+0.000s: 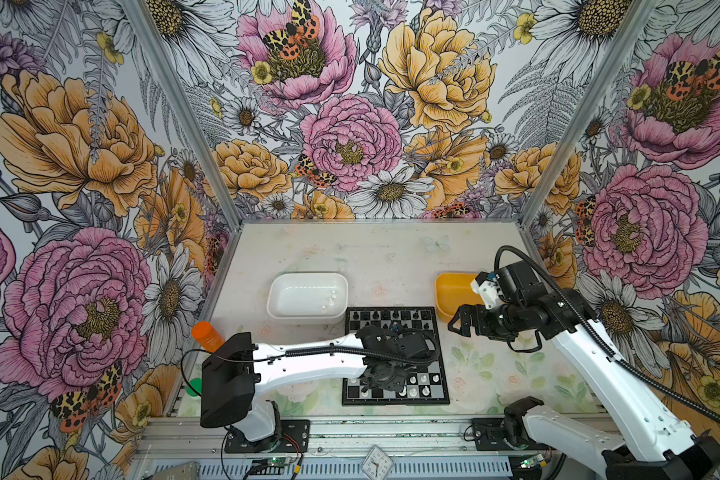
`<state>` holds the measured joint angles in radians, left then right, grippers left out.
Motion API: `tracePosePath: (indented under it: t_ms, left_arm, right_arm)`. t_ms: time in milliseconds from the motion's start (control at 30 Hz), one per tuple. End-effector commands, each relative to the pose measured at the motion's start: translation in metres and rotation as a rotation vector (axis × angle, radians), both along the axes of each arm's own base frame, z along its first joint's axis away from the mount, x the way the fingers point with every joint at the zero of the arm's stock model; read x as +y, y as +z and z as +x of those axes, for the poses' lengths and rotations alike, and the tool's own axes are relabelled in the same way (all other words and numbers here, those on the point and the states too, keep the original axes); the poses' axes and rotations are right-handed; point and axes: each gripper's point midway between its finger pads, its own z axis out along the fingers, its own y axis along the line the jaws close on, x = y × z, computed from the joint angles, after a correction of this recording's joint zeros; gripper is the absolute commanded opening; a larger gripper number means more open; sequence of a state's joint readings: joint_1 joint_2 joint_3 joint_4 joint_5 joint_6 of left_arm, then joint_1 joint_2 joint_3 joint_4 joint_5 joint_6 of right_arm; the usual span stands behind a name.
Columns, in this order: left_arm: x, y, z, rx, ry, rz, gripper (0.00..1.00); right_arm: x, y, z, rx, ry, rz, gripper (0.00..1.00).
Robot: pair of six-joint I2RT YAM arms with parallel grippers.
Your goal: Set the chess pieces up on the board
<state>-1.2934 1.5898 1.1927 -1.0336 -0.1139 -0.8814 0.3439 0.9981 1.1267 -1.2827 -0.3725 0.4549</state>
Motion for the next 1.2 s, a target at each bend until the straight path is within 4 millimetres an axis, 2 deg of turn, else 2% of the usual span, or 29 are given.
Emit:
tracePosePath:
  t_ms: [0, 433, 900, 1167]
  left_arm:
    - [-0.021, 0.004, -0.007, 0.019, -0.056, -0.055, 0.15]
    - [-0.022, -0.012, -0.018, 0.063, -0.055, -0.044, 0.16]
    - [-0.008, -0.028, -0.019, 0.071, -0.029, 0.01, 0.15]
    - [-0.012, -0.031, -0.017, 0.064, -0.049, 0.021, 0.18]
  right_arm:
    - [0.008, 0.006, -0.015, -0.003, 0.05, 0.06, 0.97]
    - [0.001, 0.002, -0.014, 0.003, 0.042, 0.01, 0.97]
    - [-0.002, 0.008, -0.012, -0.019, 0.029, 0.001, 0.97]
    - [-0.005, 0.011, -0.013, -0.031, 0.019, -0.003, 0.97]
